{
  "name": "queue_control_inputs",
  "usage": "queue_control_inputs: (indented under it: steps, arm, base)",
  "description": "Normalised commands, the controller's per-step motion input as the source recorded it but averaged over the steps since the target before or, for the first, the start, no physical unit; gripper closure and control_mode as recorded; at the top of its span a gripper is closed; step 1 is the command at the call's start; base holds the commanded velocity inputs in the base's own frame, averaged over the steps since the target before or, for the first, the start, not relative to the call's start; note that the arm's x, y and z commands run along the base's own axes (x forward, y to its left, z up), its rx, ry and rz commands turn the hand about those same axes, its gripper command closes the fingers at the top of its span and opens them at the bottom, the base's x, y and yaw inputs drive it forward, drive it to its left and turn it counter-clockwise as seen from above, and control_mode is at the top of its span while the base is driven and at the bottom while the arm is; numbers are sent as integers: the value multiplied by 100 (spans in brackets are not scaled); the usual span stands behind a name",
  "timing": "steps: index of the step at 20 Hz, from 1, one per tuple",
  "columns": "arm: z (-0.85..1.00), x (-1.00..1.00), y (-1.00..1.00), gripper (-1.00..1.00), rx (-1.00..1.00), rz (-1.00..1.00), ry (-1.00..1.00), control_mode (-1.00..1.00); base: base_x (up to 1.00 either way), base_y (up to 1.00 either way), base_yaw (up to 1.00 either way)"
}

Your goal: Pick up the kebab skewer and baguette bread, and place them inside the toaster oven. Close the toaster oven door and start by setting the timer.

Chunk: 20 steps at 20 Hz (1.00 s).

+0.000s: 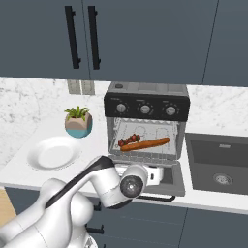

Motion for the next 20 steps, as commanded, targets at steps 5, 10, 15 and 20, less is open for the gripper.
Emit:
queue_control_inputs:
  steps: [5, 10, 15, 20]
  arm:
    - [4, 18, 0, -100, 0, 0, 0, -100]
    - [0, 4, 0, -100, 0, 0, 0, -100]
    - [0, 1, 0, -100, 0, 0, 0, -100]
    - [1, 12, 0, -100, 0, 0, 0, -100]
  base:
    - [0, 0, 0]
    - [0, 0, 0]
    - [0, 0, 0]
    - [0, 0, 0]
